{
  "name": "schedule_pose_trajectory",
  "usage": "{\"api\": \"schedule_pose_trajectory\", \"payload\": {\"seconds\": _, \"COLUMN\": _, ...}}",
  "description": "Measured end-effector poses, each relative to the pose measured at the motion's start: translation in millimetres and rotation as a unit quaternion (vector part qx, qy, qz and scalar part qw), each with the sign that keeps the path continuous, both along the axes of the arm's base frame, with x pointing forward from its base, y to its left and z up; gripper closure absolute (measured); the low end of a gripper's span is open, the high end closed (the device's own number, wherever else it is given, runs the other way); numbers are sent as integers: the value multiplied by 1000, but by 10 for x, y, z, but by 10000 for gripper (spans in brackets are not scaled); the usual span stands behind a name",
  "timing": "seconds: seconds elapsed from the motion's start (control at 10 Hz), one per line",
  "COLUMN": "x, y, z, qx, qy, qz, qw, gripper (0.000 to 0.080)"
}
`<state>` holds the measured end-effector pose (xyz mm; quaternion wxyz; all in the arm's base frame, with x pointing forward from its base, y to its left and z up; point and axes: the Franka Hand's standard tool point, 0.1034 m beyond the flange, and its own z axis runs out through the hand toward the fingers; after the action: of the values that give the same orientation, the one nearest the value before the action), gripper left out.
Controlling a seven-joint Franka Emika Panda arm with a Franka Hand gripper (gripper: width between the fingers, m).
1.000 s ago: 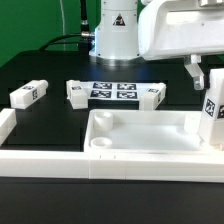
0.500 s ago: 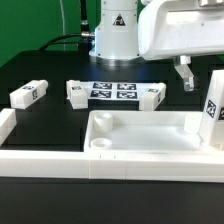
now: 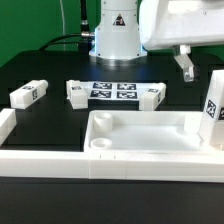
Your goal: Assemble desk
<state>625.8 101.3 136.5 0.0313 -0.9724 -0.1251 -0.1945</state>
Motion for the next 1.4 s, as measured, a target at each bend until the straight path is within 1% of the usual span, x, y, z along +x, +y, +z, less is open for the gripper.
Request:
{"api": "schedule_pose_trajectory", "payload": {"seconds": 0.2, "x": 42, "y": 3, "z": 50, "qx": 0, "qy": 1, "qz": 0, "qw": 1000, "gripper": 151}}
{"api": "schedule_pose_trajectory", "payload": {"seconds": 0.5, "x": 31, "y": 4, "z": 29, "qx": 0, "qy": 4, "qz": 0, "qw": 1000, "gripper": 151}}
{"api": "schedule_pose_trajectory", "payload": {"seconds": 0.7, "x": 11, "y": 10, "z": -8, "qx": 0, "qy": 19, "qz": 2, "qw": 1000, "gripper": 151}}
{"api": "schedule_pose_trajectory", "payload": {"seconds": 0.8, "x": -18, "y": 18, "z": -40, "qx": -2, "qy": 46, "qz": 4, "qw": 999, "gripper": 151}}
{"api": "schedule_pose_trajectory", "payload": {"seconds": 0.9, "x": -36, "y": 31, "z": -44, "qx": -4, "qy": 94, "qz": 9, "qw": 996, "gripper": 151}}
{"api": "schedule_pose_trajectory", "payload": {"seconds": 1.0, "x": -5, "y": 36, "z": -35, "qx": -4, "qy": 123, "qz": 12, "qw": 992, "gripper": 151}}
{"api": "schedule_pose_trajectory", "payload": {"seconds": 1.1, "x": -15, "y": 39, "z": -50, "qx": -5, "qy": 149, "qz": 12, "qw": 989, "gripper": 151}}
{"api": "schedule_pose_trajectory", "payload": {"seconds": 1.2, "x": -88, "y": 72, "z": -37, "qx": -6, "qy": 191, "qz": 15, "qw": 981, "gripper": 151}}
{"api": "schedule_pose_trajectory", "payload": {"seconds": 1.3, "x": -91, "y": 86, "z": -34, "qx": -7, "qy": 212, "qz": 18, "qw": 977, "gripper": 151}}
{"api": "schedule_pose_trajectory", "payload": {"seconds": 1.4, "x": -143, "y": 95, "z": -42, "qx": -10, "qy": 250, "qz": 22, "qw": 968, "gripper": 151}}
